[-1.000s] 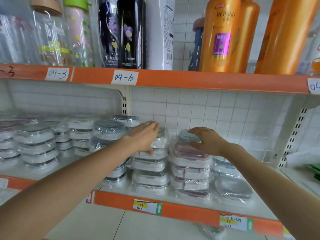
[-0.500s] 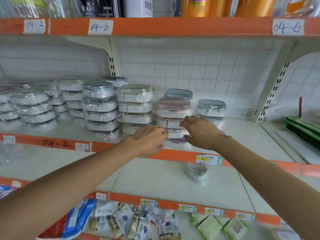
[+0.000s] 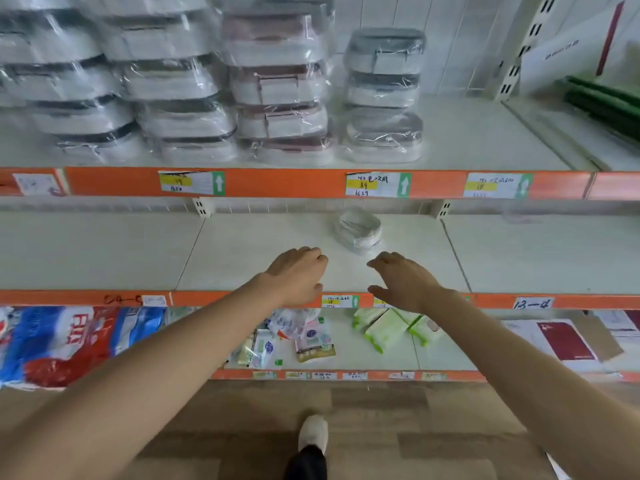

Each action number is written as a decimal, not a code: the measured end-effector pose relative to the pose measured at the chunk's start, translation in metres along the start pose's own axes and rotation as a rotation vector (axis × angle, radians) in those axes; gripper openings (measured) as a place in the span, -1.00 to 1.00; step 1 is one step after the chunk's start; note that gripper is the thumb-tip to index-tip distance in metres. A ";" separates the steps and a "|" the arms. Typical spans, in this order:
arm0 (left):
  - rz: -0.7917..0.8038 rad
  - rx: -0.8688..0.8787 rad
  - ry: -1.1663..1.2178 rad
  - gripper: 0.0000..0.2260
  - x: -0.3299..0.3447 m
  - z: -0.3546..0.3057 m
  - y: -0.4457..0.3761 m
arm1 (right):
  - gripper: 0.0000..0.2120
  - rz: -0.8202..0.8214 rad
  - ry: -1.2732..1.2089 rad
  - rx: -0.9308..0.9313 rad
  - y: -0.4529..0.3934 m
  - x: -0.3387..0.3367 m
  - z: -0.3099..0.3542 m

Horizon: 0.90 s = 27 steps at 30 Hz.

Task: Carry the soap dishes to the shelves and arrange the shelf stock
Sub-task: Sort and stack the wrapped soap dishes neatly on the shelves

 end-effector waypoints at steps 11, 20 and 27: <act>-0.115 -0.147 0.076 -0.71 0.125 0.064 -0.132 | -0.27 -0.277 -0.271 0.228 -0.159 0.096 -0.071; -0.214 -0.140 0.053 -0.61 0.163 0.101 -0.217 | -0.10 -0.273 -0.362 0.353 -0.255 0.111 -0.099; -0.181 0.015 0.192 -0.19 0.153 0.077 -0.274 | -0.17 -0.436 -0.480 0.568 -0.196 0.118 -0.177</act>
Point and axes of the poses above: each hand's wrist, its own y-axis away from the middle knuckle, its own x-axis out of the palm, z = x × y, the point moved 5 cm from there along -y, towards the middle knuckle, and after that the axes turned 7 degrees about x, right-handed, at the moved point
